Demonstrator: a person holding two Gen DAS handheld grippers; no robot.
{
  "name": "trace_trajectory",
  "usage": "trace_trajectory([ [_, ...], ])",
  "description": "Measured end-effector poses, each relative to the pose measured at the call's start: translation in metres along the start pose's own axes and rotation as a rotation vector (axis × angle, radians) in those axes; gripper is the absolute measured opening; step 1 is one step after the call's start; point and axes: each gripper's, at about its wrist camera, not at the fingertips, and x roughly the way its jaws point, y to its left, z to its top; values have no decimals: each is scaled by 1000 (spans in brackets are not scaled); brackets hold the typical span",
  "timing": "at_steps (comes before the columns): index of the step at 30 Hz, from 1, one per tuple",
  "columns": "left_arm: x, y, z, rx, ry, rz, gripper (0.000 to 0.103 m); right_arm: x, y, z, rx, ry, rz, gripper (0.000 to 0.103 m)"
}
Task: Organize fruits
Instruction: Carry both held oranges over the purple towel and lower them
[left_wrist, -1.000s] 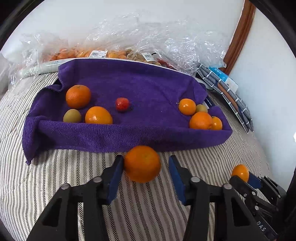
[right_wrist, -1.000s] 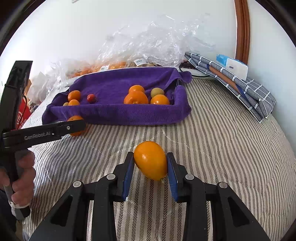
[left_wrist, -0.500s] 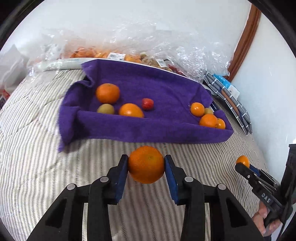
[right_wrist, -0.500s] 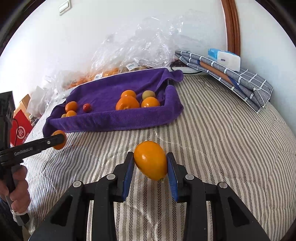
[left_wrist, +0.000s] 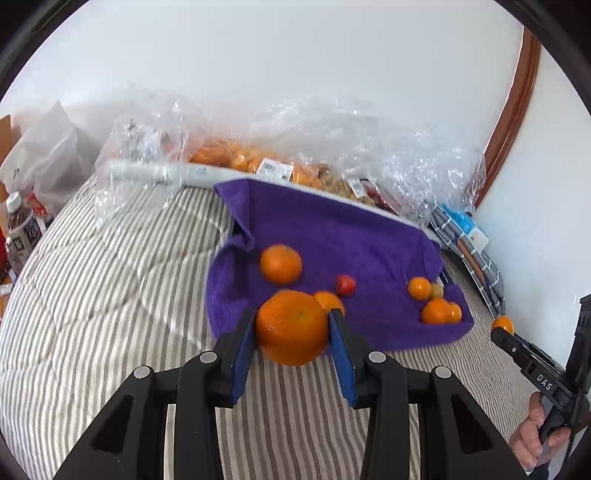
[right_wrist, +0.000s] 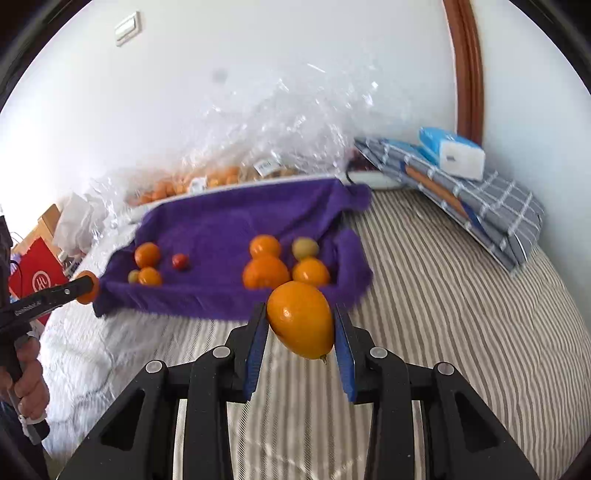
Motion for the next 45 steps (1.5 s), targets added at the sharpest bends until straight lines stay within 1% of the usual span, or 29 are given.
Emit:
trace_trajectory([
  [2,6,-2,11,-1,-7,7,37,4,10,13,-15,-20,25,35],
  [4,15,-4,22,-9,-5,-5,37,11,19,23,-29,-26,45,35],
  [10,52,-20,43,6,24,-10,37,51,46,43,-65,13,114,35],
  [15,89,-37,53,28,66,-17,37,85,58,46,-94,67,139,35],
  [21,119,-55,60,87,91,-4,37,104,67,36,-146,97,145,35],
  [25,130,-54,60,79,113,-7,37,112,70,34,-155,110,157,35],
  [26,133,-53,61,79,119,-7,37,112,71,33,-150,132,159,35],
  [28,137,-55,60,86,134,-7,37,113,73,30,-162,126,143,35],
  [32,139,-58,56,112,129,-2,37,113,76,28,-178,119,135,35],
  [36,142,-59,54,129,131,3,37,119,76,26,-174,143,137,35],
  [40,142,-62,52,142,127,4,37,118,79,24,-191,133,120,35],
  [43,142,-65,50,168,109,27,37,119,83,23,-209,124,104,35],
  [44,142,-65,49,174,108,30,37,119,83,23,-218,143,102,35],
  [45,142,-66,49,177,108,28,37,119,83,22,-219,141,101,35],
])
